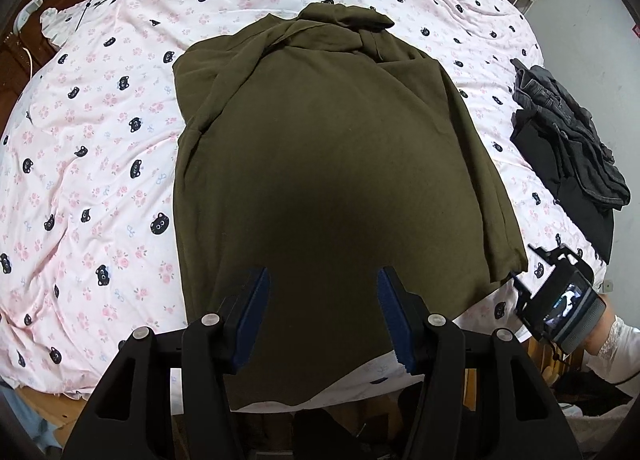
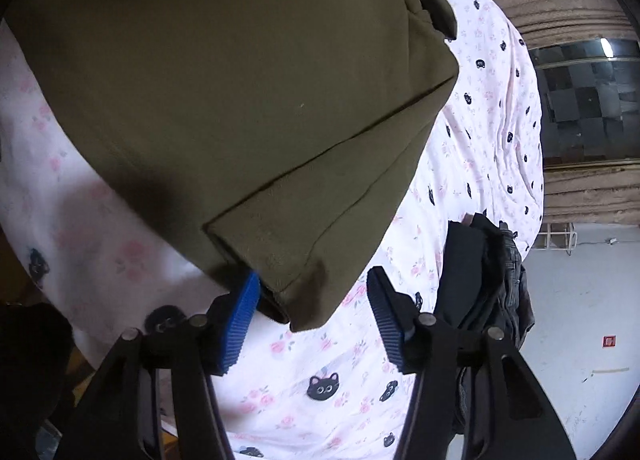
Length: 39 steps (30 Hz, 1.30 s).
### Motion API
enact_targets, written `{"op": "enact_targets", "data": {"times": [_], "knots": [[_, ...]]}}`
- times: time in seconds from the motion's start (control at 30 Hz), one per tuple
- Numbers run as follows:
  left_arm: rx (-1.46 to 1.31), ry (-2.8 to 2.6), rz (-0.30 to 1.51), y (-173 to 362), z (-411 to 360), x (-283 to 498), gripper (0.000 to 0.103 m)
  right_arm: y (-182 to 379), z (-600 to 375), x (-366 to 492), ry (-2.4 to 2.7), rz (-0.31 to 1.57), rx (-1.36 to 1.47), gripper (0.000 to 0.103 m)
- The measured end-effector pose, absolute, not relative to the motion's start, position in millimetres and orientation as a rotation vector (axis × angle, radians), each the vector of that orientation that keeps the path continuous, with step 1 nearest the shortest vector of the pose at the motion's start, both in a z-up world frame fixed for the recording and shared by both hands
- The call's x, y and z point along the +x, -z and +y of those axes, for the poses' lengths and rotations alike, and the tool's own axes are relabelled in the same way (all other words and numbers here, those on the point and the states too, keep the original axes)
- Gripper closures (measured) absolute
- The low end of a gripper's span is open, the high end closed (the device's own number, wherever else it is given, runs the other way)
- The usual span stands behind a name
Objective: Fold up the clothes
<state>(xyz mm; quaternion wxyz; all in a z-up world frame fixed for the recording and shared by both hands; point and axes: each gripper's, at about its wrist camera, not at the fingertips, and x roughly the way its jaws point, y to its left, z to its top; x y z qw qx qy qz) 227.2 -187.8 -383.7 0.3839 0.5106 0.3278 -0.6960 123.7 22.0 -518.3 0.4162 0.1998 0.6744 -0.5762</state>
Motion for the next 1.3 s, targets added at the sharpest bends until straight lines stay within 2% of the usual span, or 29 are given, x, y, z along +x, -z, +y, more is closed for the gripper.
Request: {"op": "enact_targets", "data": {"times": [0.03, 0.1, 0.27, 0.37, 0.53, 0.67, 0.73, 0.8, 0.87, 0.93, 1.07, 1.1, 1.13, 1.2, 1.3], "knots": [[1.300, 1.772, 0.841, 384, -188, 227, 0.052, 520, 21, 121, 1.439, 1.695, 0.505, 0.074], [1.296, 1.769, 0.849, 384, -187, 225, 0.052, 522, 20, 114, 1.428, 1.692, 0.515, 0.082], [1.284, 1.764, 0.853, 383, -189, 222, 0.052, 504, 22, 94, 1.481, 1.622, 0.591, 0.087], [1.278, 1.756, 0.848, 383, -191, 223, 0.052, 483, 27, 58, 1.618, 1.488, 0.792, 0.087], [1.263, 1.728, 0.884, 389, -196, 228, 0.052, 475, 79, -65, 1.937, 0.977, 1.472, 0.099], [1.245, 1.716, 0.911, 393, -200, 232, 0.052, 512, 130, -126, 2.006, 0.747, 1.842, 0.102], [1.238, 1.707, 0.910, 394, -202, 234, 0.052, 524, 147, -140, 2.026, 0.738, 1.932, 0.101], [1.234, 1.707, 0.857, 394, -210, 234, 0.052, 516, 144, -141, 2.053, 0.778, 1.880, 0.100], [1.229, 1.708, 0.794, 394, -219, 233, 0.052, 502, 124, -133, 2.075, 0.882, 1.751, 0.091], [1.223, 1.707, 0.732, 393, -228, 232, 0.052, 483, 91, -119, 2.074, 0.962, 1.575, 0.070], [1.211, 1.704, 0.607, 392, -247, 231, 0.052, 454, 7, -87, 1.987, 1.072, 1.239, 0.059], [1.213, 1.710, 0.557, 394, -256, 226, 0.052, 449, -13, -74, 1.953, 1.082, 1.171, 0.052], [1.219, 1.718, 0.498, 398, -267, 219, 0.048, 447, -32, -63, 1.926, 1.074, 1.132, 0.044], [1.228, 1.732, 0.380, 405, -290, 206, 0.041, 444, -68, -40, 1.873, 1.058, 1.056, 0.035], [1.237, 1.746, 0.201, 415, -324, 185, 0.038, 444, -127, -10, 1.805, 1.025, 0.990, 0.030]]}}
